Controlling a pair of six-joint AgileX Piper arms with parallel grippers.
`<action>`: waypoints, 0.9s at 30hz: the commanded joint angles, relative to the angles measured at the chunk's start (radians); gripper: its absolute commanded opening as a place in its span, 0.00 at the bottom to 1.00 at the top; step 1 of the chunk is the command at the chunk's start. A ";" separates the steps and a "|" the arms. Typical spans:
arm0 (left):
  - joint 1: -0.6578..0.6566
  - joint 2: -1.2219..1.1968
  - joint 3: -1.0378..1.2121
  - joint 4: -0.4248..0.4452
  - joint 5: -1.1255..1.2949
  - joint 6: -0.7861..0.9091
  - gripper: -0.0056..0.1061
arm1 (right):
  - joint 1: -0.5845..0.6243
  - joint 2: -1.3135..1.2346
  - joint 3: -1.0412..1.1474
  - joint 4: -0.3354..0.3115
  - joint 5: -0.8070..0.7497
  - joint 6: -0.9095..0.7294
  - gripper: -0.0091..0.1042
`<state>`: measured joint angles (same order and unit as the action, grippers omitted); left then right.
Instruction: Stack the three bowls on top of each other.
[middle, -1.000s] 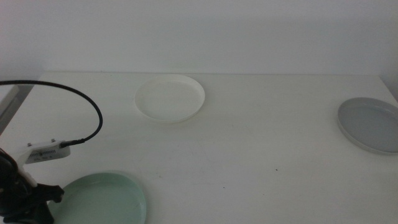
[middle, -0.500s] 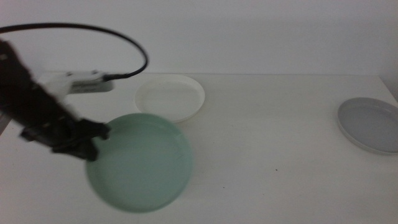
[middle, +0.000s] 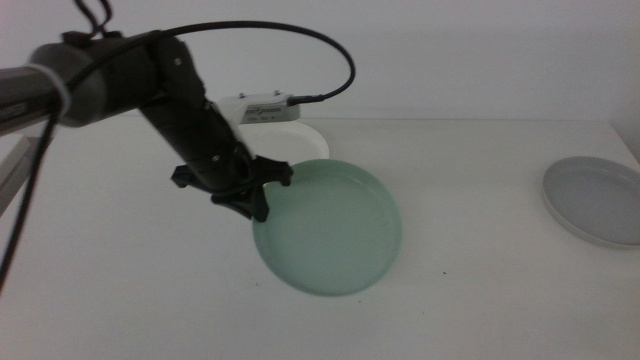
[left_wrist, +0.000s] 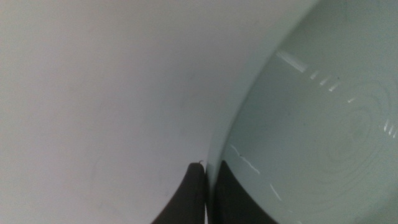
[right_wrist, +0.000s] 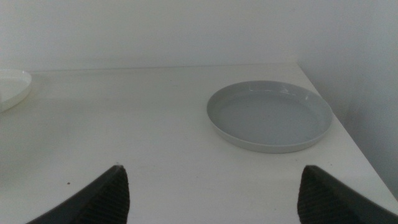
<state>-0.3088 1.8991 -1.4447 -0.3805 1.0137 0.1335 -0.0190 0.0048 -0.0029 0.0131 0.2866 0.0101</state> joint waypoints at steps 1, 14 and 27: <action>-0.011 0.036 -0.066 -0.015 0.042 -0.020 0.03 | -0.003 -0.005 0.003 -0.007 -0.002 -0.004 0.89; -0.035 0.183 -0.164 -0.054 0.052 -0.026 0.03 | -0.003 -0.005 0.003 -0.007 -0.002 -0.004 0.89; -0.060 0.234 -0.164 -0.053 -0.021 -0.026 0.03 | -0.003 -0.005 0.003 -0.007 -0.002 -0.004 0.89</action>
<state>-0.3610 2.1338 -1.6013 -0.4222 1.0054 0.1116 -0.0190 0.0048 -0.0029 0.0131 0.2866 0.0101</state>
